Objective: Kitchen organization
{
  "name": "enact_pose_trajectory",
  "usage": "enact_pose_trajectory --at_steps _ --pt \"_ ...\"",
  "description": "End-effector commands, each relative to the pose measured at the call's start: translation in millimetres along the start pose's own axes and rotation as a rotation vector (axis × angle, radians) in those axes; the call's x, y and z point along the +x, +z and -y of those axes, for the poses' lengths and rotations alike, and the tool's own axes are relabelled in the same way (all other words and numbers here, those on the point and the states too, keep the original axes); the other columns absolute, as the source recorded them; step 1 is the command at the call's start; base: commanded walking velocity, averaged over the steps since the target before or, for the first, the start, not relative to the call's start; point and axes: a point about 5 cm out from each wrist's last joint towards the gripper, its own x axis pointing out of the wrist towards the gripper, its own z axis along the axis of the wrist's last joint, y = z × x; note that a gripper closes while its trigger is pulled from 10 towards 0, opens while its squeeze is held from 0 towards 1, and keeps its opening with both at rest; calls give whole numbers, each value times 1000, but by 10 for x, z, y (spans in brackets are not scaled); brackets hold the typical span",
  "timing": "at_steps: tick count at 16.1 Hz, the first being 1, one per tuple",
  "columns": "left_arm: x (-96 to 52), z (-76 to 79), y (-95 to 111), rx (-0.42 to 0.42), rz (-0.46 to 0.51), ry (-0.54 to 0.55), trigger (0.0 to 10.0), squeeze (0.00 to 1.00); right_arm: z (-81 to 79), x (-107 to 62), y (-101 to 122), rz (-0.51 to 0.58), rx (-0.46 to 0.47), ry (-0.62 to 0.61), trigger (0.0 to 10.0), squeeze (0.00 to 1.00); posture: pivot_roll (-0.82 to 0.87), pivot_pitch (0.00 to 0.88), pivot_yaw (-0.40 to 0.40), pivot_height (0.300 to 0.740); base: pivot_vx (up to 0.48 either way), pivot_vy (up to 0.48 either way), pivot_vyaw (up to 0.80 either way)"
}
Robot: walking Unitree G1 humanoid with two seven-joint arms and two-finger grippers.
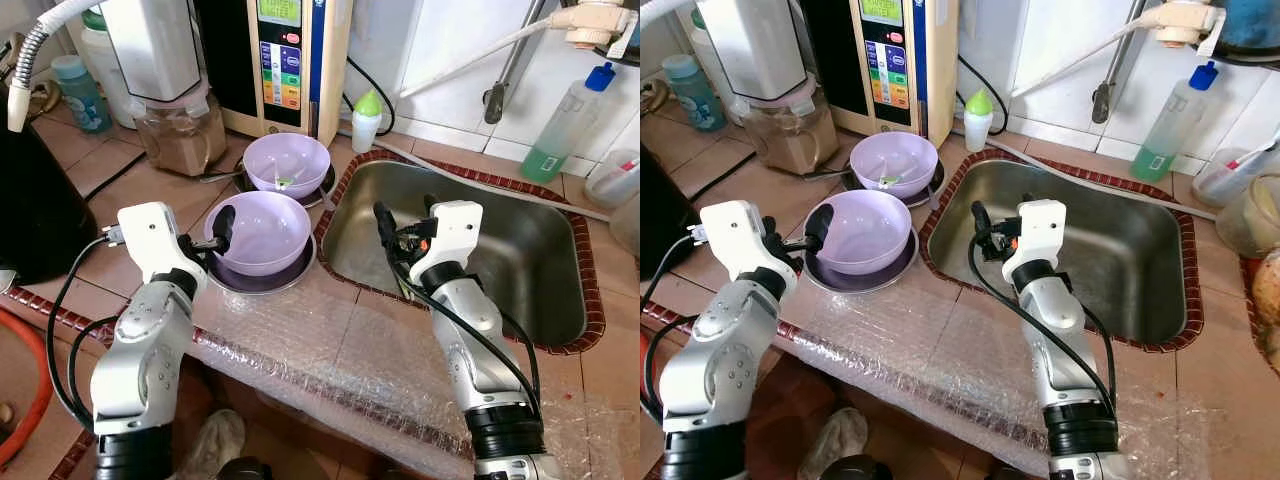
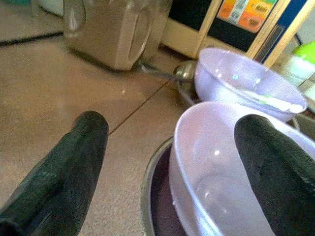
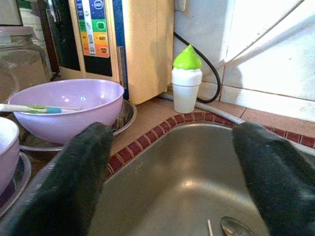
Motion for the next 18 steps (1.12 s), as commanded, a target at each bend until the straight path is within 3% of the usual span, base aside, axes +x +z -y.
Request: enact_pose_trajectory --at_steps 1,2,3,4,7,8,9,10,15,16,18 --pt "21 -14 -11 -14 -32 2 10000 1000 -1 12 101 42 -10 6 10000 1000 63 0 4 740 0 0 0" --pt "28 -16 -29 -25 -60 -8 10000 973 -12 10 120 49 7 22 10000 1000 61 0 5 740 0 0 0" --pt "42 -19 -69 -26 -110 -20 10000 0 -68 5 155 57 52 79 10000 333 58 0 8 740 0 0 0" --pt "48 -17 -96 -24 -136 -35 10000 0 -128 -1 161 47 61 133 10000 0 57 0 9 740 0 0 0" --pt "52 17 -107 -47 -157 -71 10000 0 -287 -74 102 -1 70 300 10000 0 53 0 12 740 0 0 0" --pt "55 20 -105 -42 -162 -75 8588 0 -299 -89 73 -19 78 314 10000 0 54 0 10 740 0 0 0" --pt "58 26 -109 -36 -168 -83 3255 0 -323 -112 29 -47 86 340 10000 0 54 0 10 740 0 0 0" --pt "59 37 -110 -33 -180 -98 0 0 -368 -134 -12 -72 77 371 10000 0 54 0 12 740 0 0 0" --pt "47 33 -97 -62 -184 -93 0 0 -509 -208 -97 -142 86 490 10000 0 64 0 9 740 0 0 0" --pt "43 24 -96 -60 -186 -84 0 0 -584 -265 -151 -197 98 582 10000 0 66 0 9 740 0 0 0" --pt "40 21 -97 -59 -185 -80 0 0 -610 -305 -166 -224 126 621 10000 0 68 0 3 740 0 0 0"
